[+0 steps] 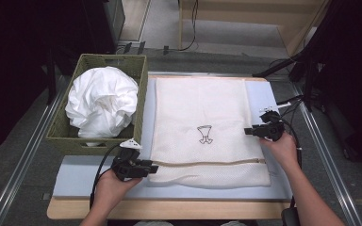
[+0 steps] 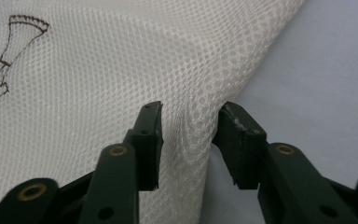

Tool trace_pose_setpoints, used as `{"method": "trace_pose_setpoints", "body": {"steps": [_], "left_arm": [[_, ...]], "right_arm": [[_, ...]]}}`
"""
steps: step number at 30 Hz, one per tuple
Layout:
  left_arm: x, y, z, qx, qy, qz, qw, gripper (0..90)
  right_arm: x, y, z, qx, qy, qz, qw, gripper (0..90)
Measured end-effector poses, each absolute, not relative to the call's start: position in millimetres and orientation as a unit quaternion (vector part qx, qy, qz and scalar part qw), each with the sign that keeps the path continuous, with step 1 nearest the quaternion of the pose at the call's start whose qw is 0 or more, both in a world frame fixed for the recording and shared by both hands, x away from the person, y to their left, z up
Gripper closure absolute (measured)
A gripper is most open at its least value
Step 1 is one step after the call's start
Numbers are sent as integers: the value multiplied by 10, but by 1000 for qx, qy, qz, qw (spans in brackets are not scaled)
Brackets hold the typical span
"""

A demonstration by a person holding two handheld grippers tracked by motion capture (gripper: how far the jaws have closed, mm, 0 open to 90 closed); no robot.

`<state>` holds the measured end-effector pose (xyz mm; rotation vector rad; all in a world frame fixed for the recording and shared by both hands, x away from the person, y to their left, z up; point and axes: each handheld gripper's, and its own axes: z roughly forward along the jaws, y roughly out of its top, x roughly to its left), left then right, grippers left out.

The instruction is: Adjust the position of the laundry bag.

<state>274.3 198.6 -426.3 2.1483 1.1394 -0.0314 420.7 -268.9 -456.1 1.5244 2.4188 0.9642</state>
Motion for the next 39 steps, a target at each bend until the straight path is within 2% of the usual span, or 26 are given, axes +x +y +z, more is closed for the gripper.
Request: {"method": "trace_pose_setpoints", "body": {"steps": [6, 16, 39], "left_arm": [[2749, 1881, -4218, 838, 416, -11, 352, 483], [2853, 1727, -4209, 851, 385, -17, 358, 404], [2978, 1398, -4225, 863, 346, -46, 366, 380]], "right_arm": [[4090, -2765, -4444, 503, 791, 342, 75, 568], [3835, -2824, -4275, 481, 782, 384, 102, 517], [3293, -2959, -4229, 483, 780, 383, 109, 500]]}}
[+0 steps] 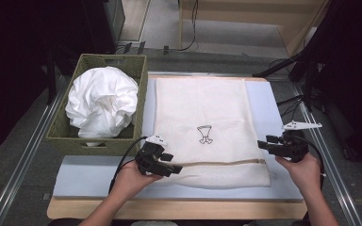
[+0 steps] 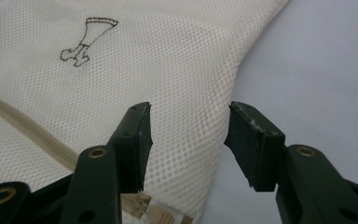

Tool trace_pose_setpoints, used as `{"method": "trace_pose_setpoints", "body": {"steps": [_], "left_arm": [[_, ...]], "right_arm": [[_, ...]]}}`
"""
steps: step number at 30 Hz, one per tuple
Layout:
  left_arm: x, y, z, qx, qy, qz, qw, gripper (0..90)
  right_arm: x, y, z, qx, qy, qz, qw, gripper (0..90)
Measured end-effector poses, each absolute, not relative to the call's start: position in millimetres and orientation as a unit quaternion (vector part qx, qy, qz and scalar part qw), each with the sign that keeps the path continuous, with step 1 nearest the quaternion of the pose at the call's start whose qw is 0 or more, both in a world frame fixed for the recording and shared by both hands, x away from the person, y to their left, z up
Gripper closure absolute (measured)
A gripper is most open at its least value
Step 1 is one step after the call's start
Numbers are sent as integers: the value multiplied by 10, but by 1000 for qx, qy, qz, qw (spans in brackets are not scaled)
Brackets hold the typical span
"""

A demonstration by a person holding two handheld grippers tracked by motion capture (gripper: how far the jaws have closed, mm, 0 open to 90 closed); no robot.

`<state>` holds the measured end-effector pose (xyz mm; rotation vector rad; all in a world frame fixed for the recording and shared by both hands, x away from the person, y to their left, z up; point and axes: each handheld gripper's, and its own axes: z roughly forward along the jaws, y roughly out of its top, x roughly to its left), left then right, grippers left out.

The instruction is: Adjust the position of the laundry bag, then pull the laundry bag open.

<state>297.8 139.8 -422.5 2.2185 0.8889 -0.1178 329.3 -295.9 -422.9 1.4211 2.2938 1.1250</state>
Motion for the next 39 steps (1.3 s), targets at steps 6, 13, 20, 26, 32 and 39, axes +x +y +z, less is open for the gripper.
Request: {"method": "trace_pose_setpoints", "body": {"steps": [6, 13, 20, 26, 32, 39], "left_arm": [[3019, 1283, -4245, 872, 324, -48, 364, 380], [3057, 1170, -4260, 873, 314, -55, 369, 383], [3092, 1098, -4274, 874, 307, -60, 371, 388], [3097, 1066, -4291, 877, 304, -61, 368, 390], [3102, 1082, -4284, 875, 305, -60, 370, 391], [3105, 1084, -4287, 875, 305, -60, 371, 391]], "right_arm": [[3103, -3006, -4235, 481, 778, 388, 113, 506], [2976, -3066, -4238, 492, 774, 381, 118, 548], [2947, -3150, -4308, 509, 767, 375, 106, 684], [2965, -3144, -4343, 508, 769, 375, 95, 798], [3004, -3112, -4385, 508, 772, 371, 90, 822], [3078, -3113, -4441, 514, 768, 375, 77, 900]]}}
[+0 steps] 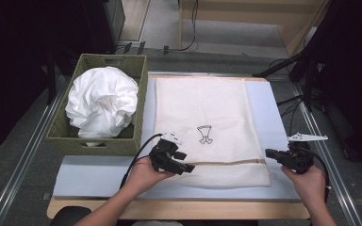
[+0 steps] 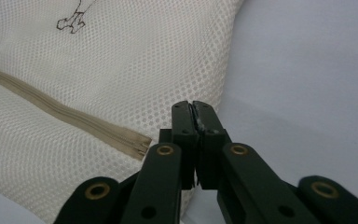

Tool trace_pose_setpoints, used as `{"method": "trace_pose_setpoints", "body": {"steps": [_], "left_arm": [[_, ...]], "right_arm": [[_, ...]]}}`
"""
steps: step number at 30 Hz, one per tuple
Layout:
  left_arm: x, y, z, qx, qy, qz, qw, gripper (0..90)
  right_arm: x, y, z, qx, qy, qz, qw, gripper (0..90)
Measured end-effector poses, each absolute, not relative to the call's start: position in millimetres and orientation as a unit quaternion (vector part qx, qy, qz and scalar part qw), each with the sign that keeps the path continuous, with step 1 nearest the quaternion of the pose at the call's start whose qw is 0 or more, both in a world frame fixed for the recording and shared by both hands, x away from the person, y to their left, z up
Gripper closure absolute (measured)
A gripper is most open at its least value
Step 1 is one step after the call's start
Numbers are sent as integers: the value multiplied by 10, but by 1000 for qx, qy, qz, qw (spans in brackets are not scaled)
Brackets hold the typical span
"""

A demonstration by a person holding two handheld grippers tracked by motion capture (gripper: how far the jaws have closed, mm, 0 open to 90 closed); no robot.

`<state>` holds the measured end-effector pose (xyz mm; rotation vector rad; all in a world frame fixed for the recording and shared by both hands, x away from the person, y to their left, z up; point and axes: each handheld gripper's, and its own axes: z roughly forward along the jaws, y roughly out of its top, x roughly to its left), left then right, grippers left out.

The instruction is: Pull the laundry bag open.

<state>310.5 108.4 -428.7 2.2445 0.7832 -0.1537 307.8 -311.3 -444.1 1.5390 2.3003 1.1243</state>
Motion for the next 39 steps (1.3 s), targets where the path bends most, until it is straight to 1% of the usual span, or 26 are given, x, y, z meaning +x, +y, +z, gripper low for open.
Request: {"method": "trace_pose_setpoints", "body": {"steps": [10, 12, 25, 32, 39], "left_arm": [[3103, 1078, -4290, 873, 310, -57, 373, 391], [3099, 1087, -4285, 872, 307, -51, 378, 396], [3094, 1100, -4290, 870, 313, -52, 377, 396], [3102, 1115, -4287, 872, 312, -50, 374, 395], [3102, 1113, -4290, 873, 311, -49, 372, 395]], "right_arm": [[3185, -3010, -4558, 499, 784, 366, 51, 900], [3192, -3004, -4574, 500, 786, 360, 48, 900], [3197, -3004, -4642, 492, 802, 338, 42, 900], [3150, -3030, -4635, 493, 801, 338, 27, 900], [3140, -3053, -4654, 496, 802, 331, 30, 900]]}}
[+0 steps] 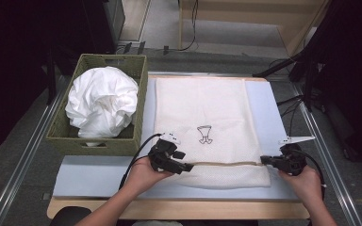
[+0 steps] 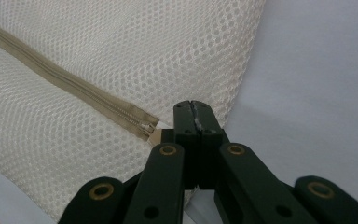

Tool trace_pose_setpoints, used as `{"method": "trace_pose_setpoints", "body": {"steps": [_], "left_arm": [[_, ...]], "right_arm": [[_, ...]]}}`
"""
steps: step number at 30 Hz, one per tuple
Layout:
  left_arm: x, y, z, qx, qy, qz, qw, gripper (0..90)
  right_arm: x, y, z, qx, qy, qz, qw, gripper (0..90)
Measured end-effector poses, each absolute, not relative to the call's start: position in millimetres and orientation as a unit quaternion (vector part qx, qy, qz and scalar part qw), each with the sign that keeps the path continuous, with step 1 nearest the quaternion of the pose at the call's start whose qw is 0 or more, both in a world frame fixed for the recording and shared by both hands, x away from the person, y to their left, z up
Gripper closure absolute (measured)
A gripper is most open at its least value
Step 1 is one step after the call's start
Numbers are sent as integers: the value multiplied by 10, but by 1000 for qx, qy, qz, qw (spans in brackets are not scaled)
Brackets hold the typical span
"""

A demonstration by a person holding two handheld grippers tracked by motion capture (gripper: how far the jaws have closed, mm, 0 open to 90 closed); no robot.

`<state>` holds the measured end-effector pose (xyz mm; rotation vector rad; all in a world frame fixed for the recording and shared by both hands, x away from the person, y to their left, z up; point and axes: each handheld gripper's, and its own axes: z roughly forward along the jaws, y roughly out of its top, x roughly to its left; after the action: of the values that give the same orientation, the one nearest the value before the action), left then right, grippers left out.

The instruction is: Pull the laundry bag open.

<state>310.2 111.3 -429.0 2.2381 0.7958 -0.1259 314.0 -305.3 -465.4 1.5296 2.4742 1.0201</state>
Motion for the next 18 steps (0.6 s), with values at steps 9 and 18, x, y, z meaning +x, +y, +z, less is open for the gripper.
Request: {"method": "trace_pose_setpoints", "body": {"steps": [9, 18], "left_arm": [[3102, 1124, -4288, 872, 313, -49, 374, 395], [3103, 1115, -4298, 873, 312, -49, 372, 395]], "right_arm": [[3115, -3051, -4655, 501, 801, 328, 19, 900], [3060, -2951, -4590, 483, 807, 339, 8, 900]]}}
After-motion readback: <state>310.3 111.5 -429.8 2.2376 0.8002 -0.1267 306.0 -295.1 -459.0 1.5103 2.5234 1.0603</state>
